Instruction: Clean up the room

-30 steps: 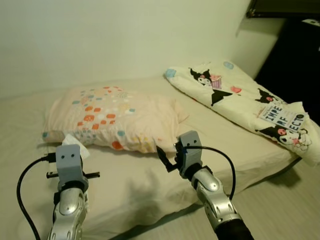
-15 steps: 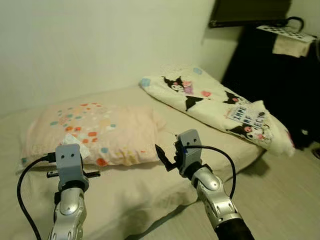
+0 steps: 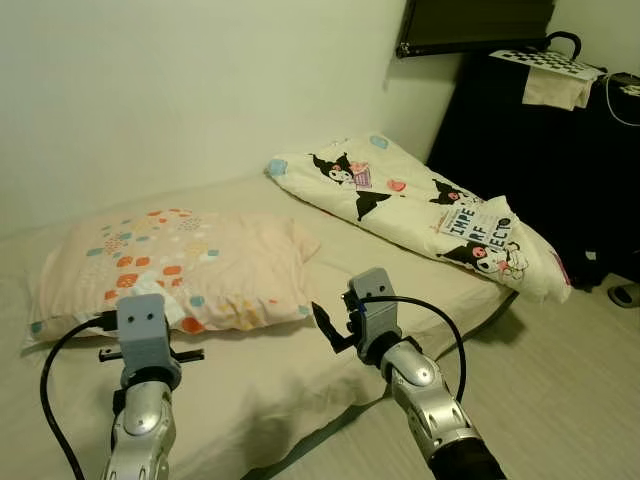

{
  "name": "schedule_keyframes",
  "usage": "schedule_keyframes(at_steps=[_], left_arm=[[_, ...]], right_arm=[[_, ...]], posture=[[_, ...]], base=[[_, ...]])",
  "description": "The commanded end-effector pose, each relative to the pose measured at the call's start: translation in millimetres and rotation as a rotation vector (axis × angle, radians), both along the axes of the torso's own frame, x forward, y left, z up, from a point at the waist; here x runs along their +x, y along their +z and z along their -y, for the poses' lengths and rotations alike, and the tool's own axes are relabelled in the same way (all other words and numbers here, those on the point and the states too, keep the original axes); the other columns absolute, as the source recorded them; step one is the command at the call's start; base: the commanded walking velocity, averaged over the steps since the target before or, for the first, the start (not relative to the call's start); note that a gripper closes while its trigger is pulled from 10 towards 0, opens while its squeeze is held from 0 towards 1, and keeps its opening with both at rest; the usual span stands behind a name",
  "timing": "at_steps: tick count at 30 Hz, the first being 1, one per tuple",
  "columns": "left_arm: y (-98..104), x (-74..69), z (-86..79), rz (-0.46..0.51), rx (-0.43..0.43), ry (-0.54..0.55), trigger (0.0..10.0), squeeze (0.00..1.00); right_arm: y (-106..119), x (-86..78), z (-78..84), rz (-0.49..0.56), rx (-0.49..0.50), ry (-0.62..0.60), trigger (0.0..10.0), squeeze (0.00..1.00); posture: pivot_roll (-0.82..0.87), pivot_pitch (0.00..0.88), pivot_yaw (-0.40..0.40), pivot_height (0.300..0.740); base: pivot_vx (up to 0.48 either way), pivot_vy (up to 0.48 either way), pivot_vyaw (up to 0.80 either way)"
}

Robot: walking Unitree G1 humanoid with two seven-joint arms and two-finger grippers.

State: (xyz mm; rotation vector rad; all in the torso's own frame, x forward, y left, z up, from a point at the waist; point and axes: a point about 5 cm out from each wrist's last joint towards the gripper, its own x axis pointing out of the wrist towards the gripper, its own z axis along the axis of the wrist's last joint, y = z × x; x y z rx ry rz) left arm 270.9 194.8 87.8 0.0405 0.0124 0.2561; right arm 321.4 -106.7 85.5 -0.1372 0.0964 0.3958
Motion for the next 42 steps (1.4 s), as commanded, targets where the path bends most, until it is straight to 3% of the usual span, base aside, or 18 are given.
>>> schedule_keyframes(at_steps=[1,8,21,42], left_arm=[[-10.1,-3.8,1.3,-0.049,0.021,-0.017,10.0,0.0],[-8.3,-0.2,1.9,-0.041,0.032,-0.027,10.0,0.0],[-7.3,1.3,5.5,-0.038,0.031,-0.051,10.0,0.0],[-6.1,1.5,4.8,-0.031,0.034,-0.044,10.0,0.0]], right_arm=[[-0.5,4.4,13.7,-0.003,0.019,-0.098,10.0,0.0],[-0.5,5.2,23.8,0.002,0.02,-0.142,10.0,0.0],[-2.2,5.3,19.2,-0.003,0.04,-0.143,10.0,0.0],[-1.1,6.9,13.1,-0.009,0.026,-0.11,10.0,0.0]], posture=[[-0.01,0.085,-0.102,0.74],[-0.01,0.086,-0.091,0.74],[-0.02,0.084,-0.079,0.74],[-0.01,0.087,-0.085,0.74]], base=[[0.0,0.0,0.0],[0.0,0.0,0.0],[0.0,0.0,0.0],[0.0,0.0,-0.78]])
